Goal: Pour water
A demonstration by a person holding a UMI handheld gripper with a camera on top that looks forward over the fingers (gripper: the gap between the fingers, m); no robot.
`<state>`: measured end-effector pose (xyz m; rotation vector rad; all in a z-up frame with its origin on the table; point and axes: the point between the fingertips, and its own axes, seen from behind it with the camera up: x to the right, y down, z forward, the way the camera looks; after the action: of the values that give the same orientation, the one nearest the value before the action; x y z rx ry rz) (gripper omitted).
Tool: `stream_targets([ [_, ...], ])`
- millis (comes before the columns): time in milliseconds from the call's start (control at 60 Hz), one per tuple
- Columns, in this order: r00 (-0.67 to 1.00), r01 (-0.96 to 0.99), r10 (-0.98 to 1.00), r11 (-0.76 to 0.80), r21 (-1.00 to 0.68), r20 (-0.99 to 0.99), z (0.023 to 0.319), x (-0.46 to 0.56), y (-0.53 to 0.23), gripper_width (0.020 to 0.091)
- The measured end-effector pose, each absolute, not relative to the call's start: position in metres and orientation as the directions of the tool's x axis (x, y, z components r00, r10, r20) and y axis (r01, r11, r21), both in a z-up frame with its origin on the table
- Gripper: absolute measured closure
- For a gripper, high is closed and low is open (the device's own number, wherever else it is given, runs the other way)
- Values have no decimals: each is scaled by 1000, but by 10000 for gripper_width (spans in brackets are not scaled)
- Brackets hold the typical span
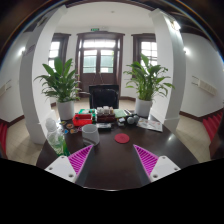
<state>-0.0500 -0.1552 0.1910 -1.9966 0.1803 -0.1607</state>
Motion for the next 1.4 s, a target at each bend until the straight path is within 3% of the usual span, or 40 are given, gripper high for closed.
stream_targets([
  [317, 994, -47, -107, -328, -943, -12, 132, -154, -163, 323],
  [533, 994, -60, 78, -242, -968, -81, 120, -239, -120, 320],
  [867, 995, 26, 103, -237, -971, 1, 102, -260, -34, 328],
  [967, 995, -3, 95, -218, -976, -24, 99, -257, -21, 403],
  [1033, 998, 10, 62, -187, -982, -1, 101, -248, -17, 587],
  [1267, 995, 18, 98, -156, -988, 3, 100, -251, -14, 733],
  [1400, 995, 3, 103, -144, -990, -12, 102, -251, -13, 735],
])
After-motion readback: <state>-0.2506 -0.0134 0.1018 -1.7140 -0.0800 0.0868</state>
